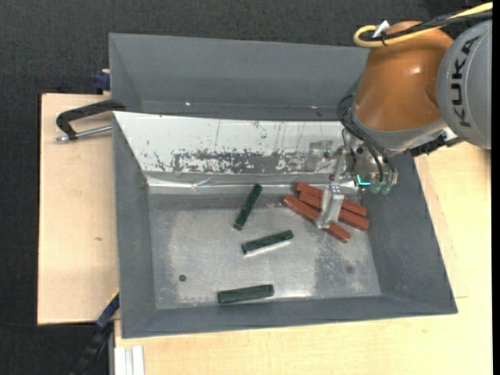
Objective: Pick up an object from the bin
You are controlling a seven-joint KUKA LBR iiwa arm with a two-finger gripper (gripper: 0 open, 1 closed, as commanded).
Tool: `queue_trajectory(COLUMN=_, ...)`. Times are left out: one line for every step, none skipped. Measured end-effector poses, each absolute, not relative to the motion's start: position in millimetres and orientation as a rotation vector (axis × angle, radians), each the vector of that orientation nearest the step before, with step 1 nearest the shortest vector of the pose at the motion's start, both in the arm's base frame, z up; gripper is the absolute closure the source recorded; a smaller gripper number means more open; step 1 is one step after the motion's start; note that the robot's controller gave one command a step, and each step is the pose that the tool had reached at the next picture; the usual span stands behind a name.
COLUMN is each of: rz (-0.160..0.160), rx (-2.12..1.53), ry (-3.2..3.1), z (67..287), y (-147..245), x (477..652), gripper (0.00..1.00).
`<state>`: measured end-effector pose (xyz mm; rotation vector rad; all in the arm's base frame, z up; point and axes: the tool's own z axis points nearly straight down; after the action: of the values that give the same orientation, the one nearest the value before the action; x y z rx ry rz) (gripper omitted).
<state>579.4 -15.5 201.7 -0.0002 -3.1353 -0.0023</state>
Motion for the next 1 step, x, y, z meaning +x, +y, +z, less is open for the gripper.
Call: queue_trajectory(rz=-0.001, rx=0.0, ry=-3.144, z=206.4, y=-15.6, x=581.0, gripper=0.0)
